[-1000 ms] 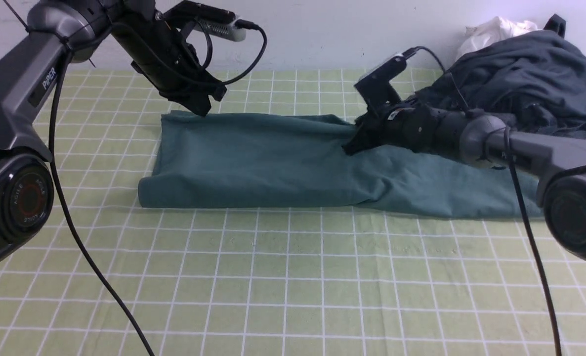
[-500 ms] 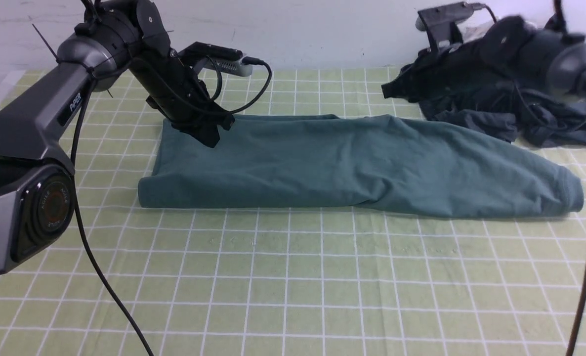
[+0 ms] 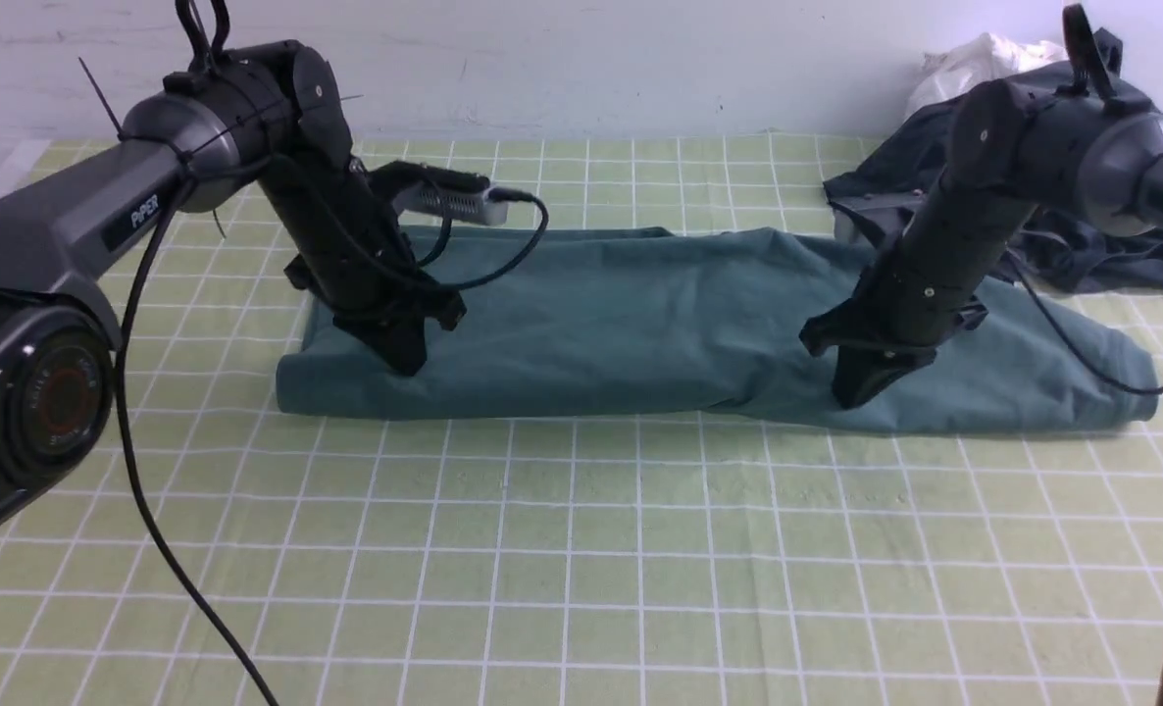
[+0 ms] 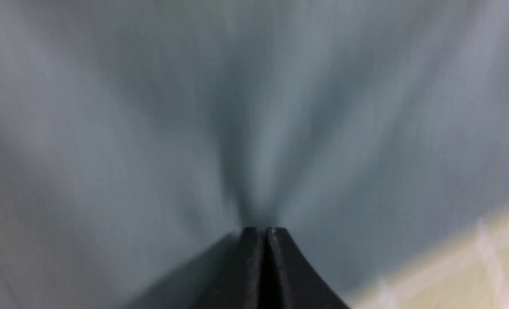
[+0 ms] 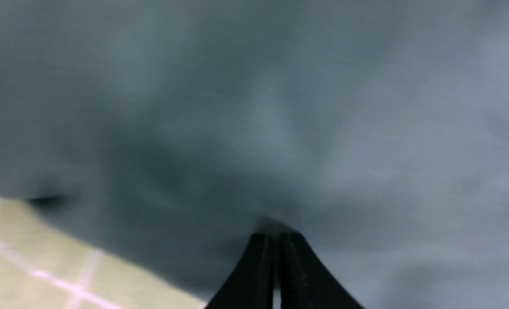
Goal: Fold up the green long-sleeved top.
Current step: Use the right arm to clamp the right edge of the fabric
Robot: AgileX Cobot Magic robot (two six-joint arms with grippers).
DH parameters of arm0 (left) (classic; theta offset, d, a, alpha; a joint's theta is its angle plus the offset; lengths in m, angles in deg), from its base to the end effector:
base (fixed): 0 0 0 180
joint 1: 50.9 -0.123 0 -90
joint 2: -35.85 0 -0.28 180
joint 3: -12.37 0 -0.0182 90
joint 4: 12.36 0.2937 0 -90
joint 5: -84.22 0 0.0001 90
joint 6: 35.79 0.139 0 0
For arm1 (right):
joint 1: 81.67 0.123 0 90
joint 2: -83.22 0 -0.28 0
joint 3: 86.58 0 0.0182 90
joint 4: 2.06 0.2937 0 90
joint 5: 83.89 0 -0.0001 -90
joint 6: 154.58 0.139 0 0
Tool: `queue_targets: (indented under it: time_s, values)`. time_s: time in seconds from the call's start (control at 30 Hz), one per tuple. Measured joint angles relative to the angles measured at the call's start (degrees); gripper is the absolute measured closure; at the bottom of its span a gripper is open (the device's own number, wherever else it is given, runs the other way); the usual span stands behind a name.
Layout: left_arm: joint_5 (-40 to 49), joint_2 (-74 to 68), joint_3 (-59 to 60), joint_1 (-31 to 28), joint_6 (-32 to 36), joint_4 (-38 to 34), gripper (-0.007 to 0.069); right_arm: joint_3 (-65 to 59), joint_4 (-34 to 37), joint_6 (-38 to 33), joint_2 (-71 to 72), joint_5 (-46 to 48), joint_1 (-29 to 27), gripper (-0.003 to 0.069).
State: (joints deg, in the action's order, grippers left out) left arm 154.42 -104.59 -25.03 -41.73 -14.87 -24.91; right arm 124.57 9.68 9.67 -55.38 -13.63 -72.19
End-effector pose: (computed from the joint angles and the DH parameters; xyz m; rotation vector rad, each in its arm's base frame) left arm 0.5119 -0.1114 0.1178 0.6856 2.9091 -0.2959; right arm 0.4907 0.1089 0.1012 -0.5733 3.0232 0.2959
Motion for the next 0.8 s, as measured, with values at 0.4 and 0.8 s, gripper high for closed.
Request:
queue_targets:
  time_s: [0.4,0.8]
  values:
    - [-3.0,6.9,18.8,-7.5,0.6,-0.3,0.0629,0.0,-14.6,9.3,1.6,0.0,-4.5,0.0638]
    - [-1.3,29.9,19.6,-8.5,1.5,-3.4,0.0629,-0.5,-9.2,10.9,10.8,0.2,-17.1,0.0624]
